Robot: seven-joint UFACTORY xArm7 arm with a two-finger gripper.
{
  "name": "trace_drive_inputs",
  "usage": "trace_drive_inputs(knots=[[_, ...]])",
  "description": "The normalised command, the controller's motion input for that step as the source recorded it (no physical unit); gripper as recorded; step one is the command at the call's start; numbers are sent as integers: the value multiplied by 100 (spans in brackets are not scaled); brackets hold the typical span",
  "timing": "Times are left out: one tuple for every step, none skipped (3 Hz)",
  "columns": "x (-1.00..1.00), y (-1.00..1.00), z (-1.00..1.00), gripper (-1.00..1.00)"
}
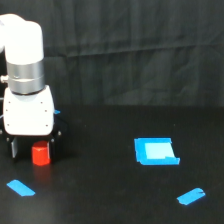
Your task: Pick up the red object from the table
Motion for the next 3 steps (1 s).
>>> trace_drive_inputs(knots=[[0,7,-8,-98],[3,10,-11,-98],[6,19,-5,-99]])
